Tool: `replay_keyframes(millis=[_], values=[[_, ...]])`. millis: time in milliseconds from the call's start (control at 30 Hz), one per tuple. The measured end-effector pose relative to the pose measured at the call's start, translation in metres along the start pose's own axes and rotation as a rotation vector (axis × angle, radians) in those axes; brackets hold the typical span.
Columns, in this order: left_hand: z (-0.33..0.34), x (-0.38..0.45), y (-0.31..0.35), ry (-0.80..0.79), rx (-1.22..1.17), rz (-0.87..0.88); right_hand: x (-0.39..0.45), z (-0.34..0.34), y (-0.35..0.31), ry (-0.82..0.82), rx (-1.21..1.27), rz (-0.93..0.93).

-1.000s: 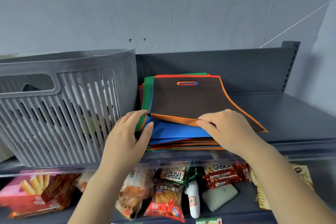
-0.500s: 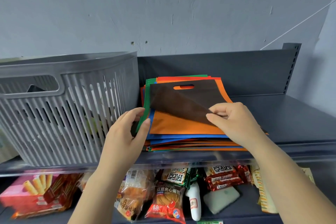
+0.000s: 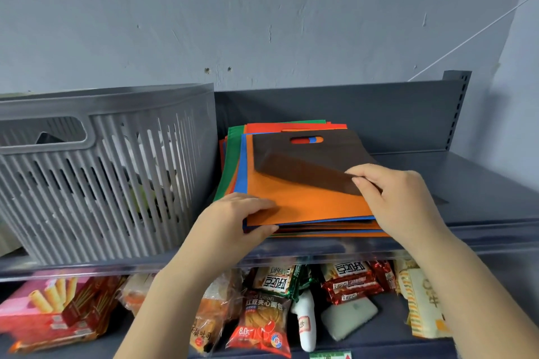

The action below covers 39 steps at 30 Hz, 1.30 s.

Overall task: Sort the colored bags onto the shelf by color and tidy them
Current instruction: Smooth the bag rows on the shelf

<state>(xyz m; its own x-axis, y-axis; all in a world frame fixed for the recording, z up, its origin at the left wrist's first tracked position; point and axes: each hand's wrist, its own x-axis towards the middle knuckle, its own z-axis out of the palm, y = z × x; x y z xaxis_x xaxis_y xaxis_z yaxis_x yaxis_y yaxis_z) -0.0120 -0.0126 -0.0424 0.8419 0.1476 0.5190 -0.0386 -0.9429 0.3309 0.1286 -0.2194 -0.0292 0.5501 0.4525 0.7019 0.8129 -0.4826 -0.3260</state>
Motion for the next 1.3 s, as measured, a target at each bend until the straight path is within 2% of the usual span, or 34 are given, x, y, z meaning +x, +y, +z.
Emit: replay_keyframes(millis=[133,200,267,333,467,600,767,900,1067,1200,1300], values=[[-0.005,-0.002,-0.004,0.012,-0.09,0.007,-0.005,-0.01,0.002,-0.23,-0.002,0.053],[-0.007,-0.001,-0.005,0.136,-0.115,-0.024,-0.007,-0.02,0.003,-0.33,0.055,0.081],[-0.009,0.003,-0.003,0.267,-0.089,-0.101,-0.005,-0.029,0.009,-0.31,0.182,0.154],[-0.009,0.011,-0.001,0.301,-0.039,-0.182,0.002,-0.034,0.021,-0.243,0.248,0.266],[-0.009,0.028,0.001,0.184,-0.027,-0.332,0.014,-0.031,0.048,-0.237,0.097,0.438],[-0.006,0.039,0.018,0.084,-0.303,-0.476,0.018,-0.025,0.064,-0.31,0.068,0.63],[-0.007,0.05,0.037,0.057,-0.46,-0.669,0.017,-0.024,0.07,-0.309,0.233,0.754],[-0.005,0.05,0.039,0.013,-0.393,-0.661,0.015,-0.027,0.072,-0.343,0.257,0.802],[0.0,0.041,0.039,0.077,-0.481,-0.694,0.008,-0.033,0.068,-0.288,0.366,0.773],[0.001,0.027,0.04,0.138,-0.316,-0.568,-0.002,-0.039,0.061,-0.193,0.444,0.735],[-0.001,0.015,0.045,0.244,-0.211,-0.432,-0.012,-0.042,0.056,-0.158,0.524,0.765]])
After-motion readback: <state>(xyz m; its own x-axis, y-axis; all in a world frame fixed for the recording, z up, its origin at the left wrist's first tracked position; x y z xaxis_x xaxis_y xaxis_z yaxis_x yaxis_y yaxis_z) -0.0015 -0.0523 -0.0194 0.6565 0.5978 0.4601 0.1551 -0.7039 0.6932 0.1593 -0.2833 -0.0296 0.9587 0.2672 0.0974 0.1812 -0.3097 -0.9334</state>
